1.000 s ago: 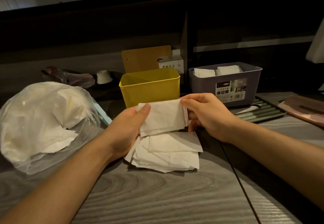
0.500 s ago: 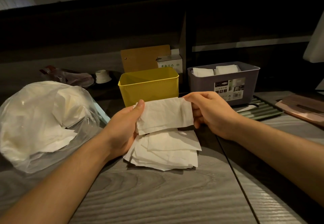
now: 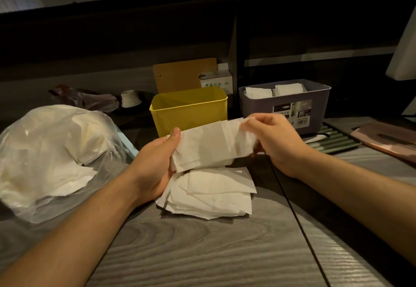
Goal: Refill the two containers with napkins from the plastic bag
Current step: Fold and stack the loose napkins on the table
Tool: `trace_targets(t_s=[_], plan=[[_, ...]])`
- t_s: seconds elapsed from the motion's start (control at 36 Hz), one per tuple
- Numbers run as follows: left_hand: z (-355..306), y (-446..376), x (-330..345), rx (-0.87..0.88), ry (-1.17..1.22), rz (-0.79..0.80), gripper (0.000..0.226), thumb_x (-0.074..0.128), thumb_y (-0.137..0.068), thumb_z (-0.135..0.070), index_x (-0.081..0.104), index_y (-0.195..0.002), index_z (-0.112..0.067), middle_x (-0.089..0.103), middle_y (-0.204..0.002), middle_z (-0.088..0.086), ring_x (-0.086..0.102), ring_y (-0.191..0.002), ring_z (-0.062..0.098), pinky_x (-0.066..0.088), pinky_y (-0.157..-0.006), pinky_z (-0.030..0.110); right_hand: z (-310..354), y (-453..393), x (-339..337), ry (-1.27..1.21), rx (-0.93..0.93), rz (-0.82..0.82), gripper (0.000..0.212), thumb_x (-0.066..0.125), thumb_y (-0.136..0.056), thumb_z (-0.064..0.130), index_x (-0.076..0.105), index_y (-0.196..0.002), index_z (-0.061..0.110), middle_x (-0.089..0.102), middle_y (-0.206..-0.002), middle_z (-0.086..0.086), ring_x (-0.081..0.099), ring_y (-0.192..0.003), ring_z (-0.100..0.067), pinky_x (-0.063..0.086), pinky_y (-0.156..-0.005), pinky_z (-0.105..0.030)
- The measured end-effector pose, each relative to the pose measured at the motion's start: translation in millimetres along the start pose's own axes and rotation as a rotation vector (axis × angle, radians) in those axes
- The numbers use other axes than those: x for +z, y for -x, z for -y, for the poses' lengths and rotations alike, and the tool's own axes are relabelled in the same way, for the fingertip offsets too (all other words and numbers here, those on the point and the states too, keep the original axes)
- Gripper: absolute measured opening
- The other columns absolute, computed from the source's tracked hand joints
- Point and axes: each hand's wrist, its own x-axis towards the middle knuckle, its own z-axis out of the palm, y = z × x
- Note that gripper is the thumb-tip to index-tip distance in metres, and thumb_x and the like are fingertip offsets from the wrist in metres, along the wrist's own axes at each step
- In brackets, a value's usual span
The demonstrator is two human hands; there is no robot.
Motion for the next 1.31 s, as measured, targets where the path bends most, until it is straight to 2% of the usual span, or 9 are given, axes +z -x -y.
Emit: trace_targets(t_s=[0.22, 0.39, 0.5, 0.75, 0.86, 0.94, 1.03, 1.17, 1.31], plan=[[0, -3, -1, -0.012, -0.014, -0.01, 0.027, 0.042, -0.106, -0.031, 0.062, -0.121, -0.019, 0.077, -0.109, 0.004, 0.075, -0.097, 0.022, 0.056, -0.081, 0.039, 20, 2, -6, -0.261, -0.044, -0.19, 0.013, 0.05, -0.101, 0.018, 0.058, -0.092, 0.021, 0.058, -0.106, -0.004, 0.059, -0.112, -0.031, 0.055, -0.094, -0.048], [2, -8, -6, -0.023, -0.05, -0.044, 0.032, 0.042, -0.107, -0.03, 0.064, -0.126, -0.016, 0.076, -0.112, 0.006, 0.074, -0.1, 0.023, 0.059, -0.076, 0.036, 40, 8, -5, -0.754, 0.02, 0.114, 0.032, 0.044, -0.103, 0.024, 0.056, -0.13, 0.012, 0.072, -0.114, -0.012, 0.072, -0.095, -0.022, 0.058, -0.066, -0.03], [1, -9, -3, -0.016, -0.054, -0.066, 0.025, 0.047, -0.106, -0.023, 0.064, -0.116, -0.008, 0.079, -0.094, 0.007, 0.077, -0.081, 0.019, 0.06, -0.061, 0.028, 33, 12, 12, -0.63, 0.14, 0.213, 0.028, 0.045, -0.104, 0.023, 0.057, -0.126, 0.012, 0.073, -0.113, -0.012, 0.075, -0.089, -0.022, 0.058, -0.061, -0.03], [-1, -1, -1, 0.017, -0.127, -0.069, 0.021, 0.047, -0.103, -0.007, 0.067, -0.109, -0.01, 0.076, -0.089, 0.013, 0.072, -0.074, 0.023, 0.058, -0.069, 0.031, 42, 21, 16, -0.62, 0.186, 0.594, 0.037, 0.05, -0.091, 0.027, 0.059, -0.123, 0.01, 0.072, -0.094, -0.008, 0.072, -0.086, -0.021, 0.058, -0.065, -0.028], [-7, -10, -6, 0.036, -0.276, -0.134, 0.078, 0.068, -0.086, -0.049, 0.052, -0.129, 0.015, 0.065, -0.085, 0.019, 0.064, -0.099, 0.045, 0.046, -0.107, 0.051, 33, 24, 26, -0.469, 0.292, 0.707, 0.032, 0.054, -0.091, 0.022, 0.06, -0.12, 0.008, 0.07, -0.102, -0.008, 0.07, -0.091, -0.018, 0.057, -0.069, -0.026], [-4, -10, -8, -0.036, -0.153, -0.106, 0.03, 0.055, -0.101, -0.03, 0.065, -0.108, -0.003, 0.074, -0.071, 0.007, 0.074, -0.066, 0.016, 0.059, -0.064, 0.027, 31, 18, 23, -0.457, 0.286, 0.637, 0.025, 0.055, -0.092, 0.019, 0.062, -0.114, 0.009, 0.066, -0.107, -0.009, 0.067, -0.096, -0.022, 0.058, -0.077, -0.032], [1, -5, -2, -0.059, -0.088, -0.05, 0.027, 0.048, -0.106, -0.027, 0.065, -0.12, -0.013, 0.077, -0.107, 0.008, 0.075, -0.095, 0.021, 0.057, -0.079, 0.036, 28, 9, 12, -0.406, 0.228, 0.391, 0.018, 0.052, -0.1, 0.016, 0.066, -0.111, 0.012, 0.067, -0.112, -0.007, 0.066, -0.104, -0.025, 0.058, -0.086, -0.037], [-1, -6, 0, -0.061, -0.015, -0.044, 0.023, 0.044, -0.107, -0.022, 0.065, -0.114, -0.012, 0.078, -0.104, 0.007, 0.076, -0.092, 0.02, 0.057, -0.074, 0.034, 27, 1, -1, -0.411, 0.133, -0.04, 0.014, 0.052, -0.102, 0.017, 0.055, -0.112, 0.025, 0.055, -0.127, -0.009, 0.06, -0.115, -0.025, 0.06, -0.08, -0.034], [-2, -4, -1, -0.05, -0.032, -0.047, 0.027, 0.047, -0.106, -0.026, 0.064, -0.123, -0.015, 0.077, -0.108, 0.006, 0.075, -0.098, 0.022, 0.056, -0.082, 0.039, 40, 7, -2, -0.749, 0.059, 0.14, 0.031, 0.043, -0.104, 0.024, 0.055, -0.131, 0.013, 0.067, -0.127, -0.014, 0.065, -0.118, -0.031, 0.059, -0.09, -0.039]])
